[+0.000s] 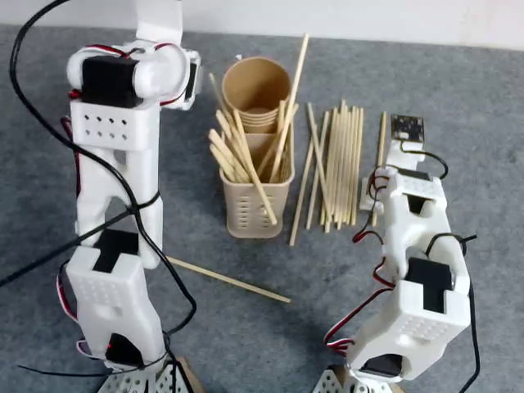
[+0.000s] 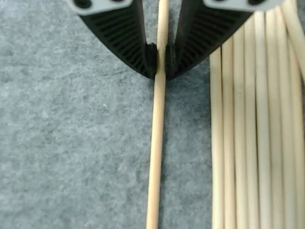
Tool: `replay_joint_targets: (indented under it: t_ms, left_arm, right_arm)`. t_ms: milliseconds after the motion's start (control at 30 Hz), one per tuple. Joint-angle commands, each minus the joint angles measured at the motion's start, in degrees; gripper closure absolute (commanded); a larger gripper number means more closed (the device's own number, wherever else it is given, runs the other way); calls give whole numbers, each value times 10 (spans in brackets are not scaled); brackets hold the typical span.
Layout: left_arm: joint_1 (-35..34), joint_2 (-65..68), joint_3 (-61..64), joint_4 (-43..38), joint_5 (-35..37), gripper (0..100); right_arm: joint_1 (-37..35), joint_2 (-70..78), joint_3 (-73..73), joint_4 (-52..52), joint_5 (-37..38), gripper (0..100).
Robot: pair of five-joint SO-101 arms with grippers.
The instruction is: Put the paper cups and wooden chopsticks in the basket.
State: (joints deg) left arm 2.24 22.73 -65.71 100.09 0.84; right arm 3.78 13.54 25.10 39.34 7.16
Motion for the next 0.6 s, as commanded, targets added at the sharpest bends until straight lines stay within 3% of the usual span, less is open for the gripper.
replay_joint_targets:
  t_ms: [0, 133, 400, 567]
  left_arm:
    - [1, -21, 21, 4, 5, 855]
    - [-6, -19, 115, 2, 5, 853]
    - [-9, -19, 255, -101, 4, 854]
    - [-5, -25, 236, -152, 4, 853]
  right_arm:
    - [-22, 4, 0, 6, -4, 993]
    - [-23, 4, 0, 6, -4, 993]
    - [-23, 4, 1, 6, -4, 993]
    - [-23, 4, 1, 6, -4, 993]
